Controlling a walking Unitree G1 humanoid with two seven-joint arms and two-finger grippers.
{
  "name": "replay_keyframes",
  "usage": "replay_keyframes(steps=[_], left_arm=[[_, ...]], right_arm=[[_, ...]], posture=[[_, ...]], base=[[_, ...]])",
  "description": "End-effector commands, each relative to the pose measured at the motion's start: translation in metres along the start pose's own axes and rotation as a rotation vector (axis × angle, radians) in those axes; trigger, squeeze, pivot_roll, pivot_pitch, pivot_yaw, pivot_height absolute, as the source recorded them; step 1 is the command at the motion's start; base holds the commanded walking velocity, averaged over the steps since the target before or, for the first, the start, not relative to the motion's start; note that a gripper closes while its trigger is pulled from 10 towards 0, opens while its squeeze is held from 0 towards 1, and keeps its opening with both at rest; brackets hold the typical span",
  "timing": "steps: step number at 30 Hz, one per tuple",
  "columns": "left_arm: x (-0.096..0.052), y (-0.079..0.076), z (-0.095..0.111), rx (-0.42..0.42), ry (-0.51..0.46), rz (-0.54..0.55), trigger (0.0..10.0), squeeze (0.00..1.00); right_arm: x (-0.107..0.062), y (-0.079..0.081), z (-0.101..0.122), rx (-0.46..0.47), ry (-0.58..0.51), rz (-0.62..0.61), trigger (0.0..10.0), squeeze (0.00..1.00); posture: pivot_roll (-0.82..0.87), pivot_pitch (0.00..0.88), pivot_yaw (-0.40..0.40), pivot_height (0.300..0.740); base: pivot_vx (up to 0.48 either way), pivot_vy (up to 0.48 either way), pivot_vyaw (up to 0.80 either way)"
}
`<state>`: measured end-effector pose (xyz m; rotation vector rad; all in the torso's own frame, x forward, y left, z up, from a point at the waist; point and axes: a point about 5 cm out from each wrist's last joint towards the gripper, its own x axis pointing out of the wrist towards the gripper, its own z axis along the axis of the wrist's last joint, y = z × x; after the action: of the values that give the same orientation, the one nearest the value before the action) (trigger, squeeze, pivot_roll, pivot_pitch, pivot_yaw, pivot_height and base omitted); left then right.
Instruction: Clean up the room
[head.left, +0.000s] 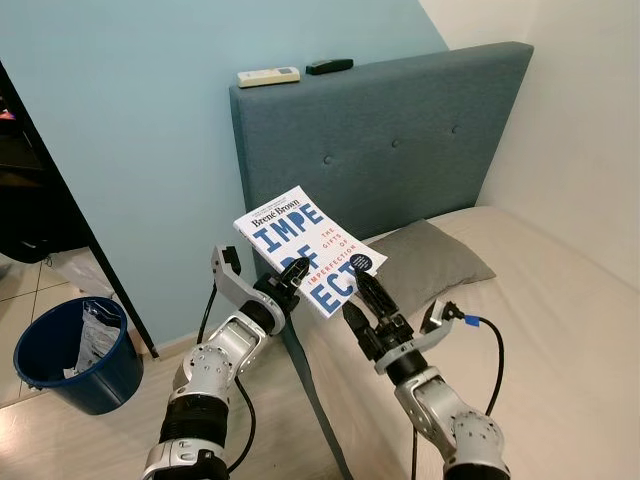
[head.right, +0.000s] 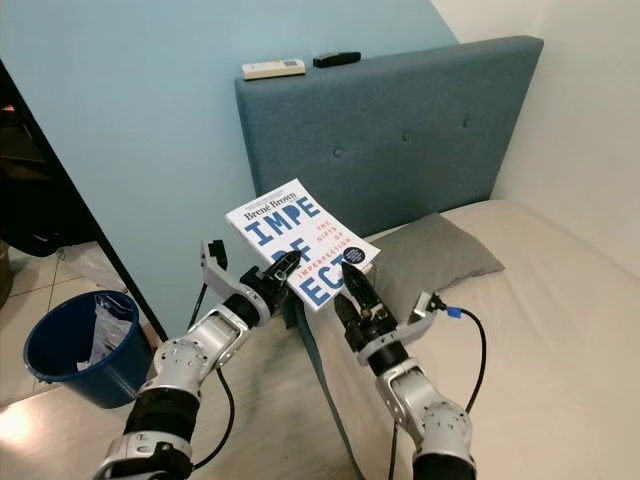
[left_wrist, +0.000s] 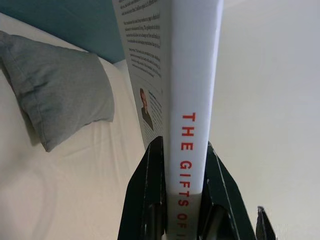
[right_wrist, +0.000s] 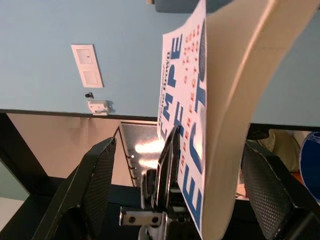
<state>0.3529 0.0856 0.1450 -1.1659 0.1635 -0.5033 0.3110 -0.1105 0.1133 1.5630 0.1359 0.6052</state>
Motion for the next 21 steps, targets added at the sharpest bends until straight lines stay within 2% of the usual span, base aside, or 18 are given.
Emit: replay_keyframes(steps=[1,11,12,13,16,17,21], left_arm=[[0.001,-0.006,-0.009,-0.039,0.000,-0.044,10.0,0.00],[-0.001,-0.005,-0.007,-0.047,-0.001,-0.040,10.0,0.00],[-0.001,-0.005,-0.007,-0.050,-0.002,-0.039,10.0,0.00],[-0.001,-0.005,-0.007,-0.051,-0.002,-0.038,10.0,0.00],[-0.002,-0.004,-0.007,-0.052,-0.001,-0.038,10.0,0.00],[-0.001,-0.005,-0.008,-0.052,0.003,-0.040,10.0,0.00],[-0.001,-0.005,-0.009,-0.048,0.015,-0.043,10.0,0.00]], right_arm=[[0.004,-0.004,-0.006,0.014,-0.006,-0.017,10.0,0.00],[0.003,-0.011,0.006,0.012,-0.089,-0.062,10.0,0.00],[0.002,-0.012,0.008,0.018,-0.102,-0.065,7.3,0.00],[0.002,-0.012,0.009,0.023,-0.111,-0.064,1.3,0.00],[0.001,-0.012,0.009,0.027,-0.117,-0.062,1.3,0.00],[0.001,-0.012,0.008,0.030,-0.113,-0.059,0.0,0.00],[0.002,-0.012,0.006,0.030,-0.103,-0.052,0.0,0.00]], posture=[[0.03,0.099,0.043,0.740],[0.03,0.103,0.045,0.740],[0.03,0.104,0.047,0.740],[0.03,0.104,0.047,0.740],[0.02,0.105,0.050,0.740],[0.02,0.105,0.050,0.740],[0.03,0.105,0.051,0.740]], base=[[0.000,0.000,0.00],[0.000,0.000,0.00],[0.000,0.000,0.00],[0.000,0.000,0.00],[0.000,0.000,0.00],[0.000,0.000,0.00],[0.000,0.000,0.00]])
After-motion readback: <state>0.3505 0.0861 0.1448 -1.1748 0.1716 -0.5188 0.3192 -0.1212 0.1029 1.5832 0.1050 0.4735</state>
